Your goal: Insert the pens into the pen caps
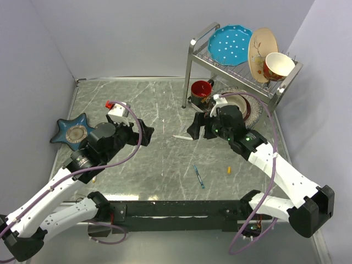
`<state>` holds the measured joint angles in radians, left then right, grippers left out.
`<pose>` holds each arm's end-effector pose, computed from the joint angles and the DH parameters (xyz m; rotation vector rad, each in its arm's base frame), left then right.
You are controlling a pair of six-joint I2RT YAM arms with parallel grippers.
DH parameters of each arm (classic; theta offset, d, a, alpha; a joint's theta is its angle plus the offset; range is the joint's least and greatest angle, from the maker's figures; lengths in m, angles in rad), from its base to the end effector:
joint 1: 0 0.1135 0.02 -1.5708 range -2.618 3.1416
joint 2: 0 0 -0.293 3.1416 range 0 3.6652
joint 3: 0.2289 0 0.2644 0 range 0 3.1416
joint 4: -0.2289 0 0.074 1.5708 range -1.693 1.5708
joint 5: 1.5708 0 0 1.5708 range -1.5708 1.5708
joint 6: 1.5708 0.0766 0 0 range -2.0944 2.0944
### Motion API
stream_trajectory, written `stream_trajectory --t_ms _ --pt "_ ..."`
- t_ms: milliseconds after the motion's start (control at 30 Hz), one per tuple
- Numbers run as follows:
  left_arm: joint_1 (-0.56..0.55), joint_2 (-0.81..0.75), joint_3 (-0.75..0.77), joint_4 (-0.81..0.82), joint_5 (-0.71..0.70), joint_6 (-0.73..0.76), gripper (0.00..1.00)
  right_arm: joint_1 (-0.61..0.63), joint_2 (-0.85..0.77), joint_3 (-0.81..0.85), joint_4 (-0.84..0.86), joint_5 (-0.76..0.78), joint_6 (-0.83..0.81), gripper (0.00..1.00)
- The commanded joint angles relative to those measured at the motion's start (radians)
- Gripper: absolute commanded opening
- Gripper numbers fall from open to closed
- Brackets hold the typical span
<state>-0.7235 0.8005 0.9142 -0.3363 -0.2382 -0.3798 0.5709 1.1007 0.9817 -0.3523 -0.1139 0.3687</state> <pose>0.1692 -0.1253 0.3798 0.1395 1.8188 -0.5753 0.2341 0.1607 0.3356 -0.2865 2.0931 0.6930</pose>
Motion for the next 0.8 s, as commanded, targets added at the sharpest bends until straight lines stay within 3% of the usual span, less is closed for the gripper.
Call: stream_trajectory --t_ms 0,333,433,567,767 --pt "-0.004 -0.018 0.005 0.031 -0.023 0.010 0.99 0.009 0.027 0.066 0.013 0.052 -0.024 1.00" --pt "-0.004 -0.102 -0.021 0.057 -0.095 0.004 0.99 0.116 0.229 0.189 -0.065 0.155 -0.221 0.93" --pt "-0.002 -0.133 -0.032 0.069 -0.122 0.001 0.99 0.141 0.371 0.267 -0.126 0.151 -0.325 0.82" --pt "-0.002 -0.159 -0.043 0.079 -0.147 -0.004 0.99 0.142 0.582 0.414 -0.241 0.209 -0.412 0.57" --pt "-0.002 -0.179 -0.051 0.088 -0.141 -0.007 0.99 0.141 0.695 0.454 -0.218 0.206 -0.533 0.54"
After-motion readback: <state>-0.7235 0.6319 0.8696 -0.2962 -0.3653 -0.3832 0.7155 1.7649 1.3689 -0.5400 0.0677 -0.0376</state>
